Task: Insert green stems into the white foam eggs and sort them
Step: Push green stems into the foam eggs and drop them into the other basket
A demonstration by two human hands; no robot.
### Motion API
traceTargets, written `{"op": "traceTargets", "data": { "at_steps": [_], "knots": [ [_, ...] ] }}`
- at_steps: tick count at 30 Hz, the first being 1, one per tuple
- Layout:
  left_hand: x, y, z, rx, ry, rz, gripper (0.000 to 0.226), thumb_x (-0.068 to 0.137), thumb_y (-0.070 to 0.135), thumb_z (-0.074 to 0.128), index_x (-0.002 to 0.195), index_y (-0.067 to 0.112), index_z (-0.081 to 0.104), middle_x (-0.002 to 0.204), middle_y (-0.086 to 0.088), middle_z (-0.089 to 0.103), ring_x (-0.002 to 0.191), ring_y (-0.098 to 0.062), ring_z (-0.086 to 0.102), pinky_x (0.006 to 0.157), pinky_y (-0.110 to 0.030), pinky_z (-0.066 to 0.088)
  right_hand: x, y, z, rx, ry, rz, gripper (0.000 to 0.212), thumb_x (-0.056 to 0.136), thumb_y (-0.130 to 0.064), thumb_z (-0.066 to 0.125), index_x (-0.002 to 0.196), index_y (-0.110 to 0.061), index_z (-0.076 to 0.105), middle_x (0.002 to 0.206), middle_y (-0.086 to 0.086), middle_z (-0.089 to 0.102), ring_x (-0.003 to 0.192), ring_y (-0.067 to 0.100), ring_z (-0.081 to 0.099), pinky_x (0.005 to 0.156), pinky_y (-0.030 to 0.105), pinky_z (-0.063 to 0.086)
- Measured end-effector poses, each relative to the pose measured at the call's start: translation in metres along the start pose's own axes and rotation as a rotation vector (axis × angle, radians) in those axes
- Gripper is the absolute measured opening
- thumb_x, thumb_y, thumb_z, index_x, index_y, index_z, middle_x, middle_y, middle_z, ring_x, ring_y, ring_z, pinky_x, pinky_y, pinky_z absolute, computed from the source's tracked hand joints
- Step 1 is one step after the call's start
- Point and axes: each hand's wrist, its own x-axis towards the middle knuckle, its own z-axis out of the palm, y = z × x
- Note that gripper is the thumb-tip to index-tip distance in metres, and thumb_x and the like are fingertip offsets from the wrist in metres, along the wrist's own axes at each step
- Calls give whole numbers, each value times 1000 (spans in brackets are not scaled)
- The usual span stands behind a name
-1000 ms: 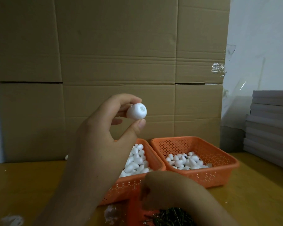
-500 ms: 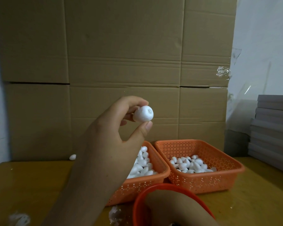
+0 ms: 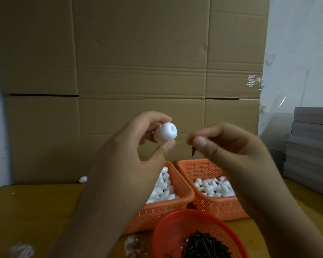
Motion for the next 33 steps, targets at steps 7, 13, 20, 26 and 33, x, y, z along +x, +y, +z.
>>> {"op": "traceTargets", "data": {
  "at_steps": [7, 13, 20, 26, 33],
  "knots": [
    [-3, 3, 3, 15, -75, -5, 30, 76, 52, 63, 106, 54, 56, 103, 39, 61, 98, 12, 58, 83, -21, 48, -7, -14, 7, 232, 192, -89, 14, 67, -31, 71, 78, -22, 74, 68, 0, 69, 66, 11, 67, 65, 19, 52],
    [-4, 5, 5, 31, -92, 13, 30, 76, 50, 63, 105, 54, 56, 101, 40, 60, 97, 15, 58, 78, -18, 45, -5, -11, 10, 24, 236, -113, 11, 74, -21, 68, 82, -14, 70, 71, 4, 72, 67, 12, 69, 65, 20, 54],
    [-4, 7, 4, 53, -87, 19, 32, 76, 51, 66, 106, 53, 57, 101, 38, 62, 96, 13, 59, 77, -13, 42, -5, -12, 15, -12, 204, -93, 11, 72, -20, 69, 79, -13, 70, 72, 6, 73, 63, 11, 70, 64, 18, 54],
    [-5, 11, 3, 98, -52, 54, 39, 73, 48, 64, 110, 54, 53, 103, 36, 60, 95, 12, 58, 72, -10, 40, -5, -12, 17, -31, 188, -59, 15, 71, -22, 68, 79, -10, 71, 71, -1, 73, 64, 7, 69, 61, 13, 52],
    [-6, 11, 2, 171, -46, 75, 27, 75, 44, 66, 102, 43, 65, 97, 32, 61, 95, 11, 55, 81, -2, 38, -4, -8, 19, -41, 184, -28, 14, 68, -27, 69, 77, -17, 71, 73, -5, 74, 72, 5, 70, 67, 15, 53]
  ]
}}
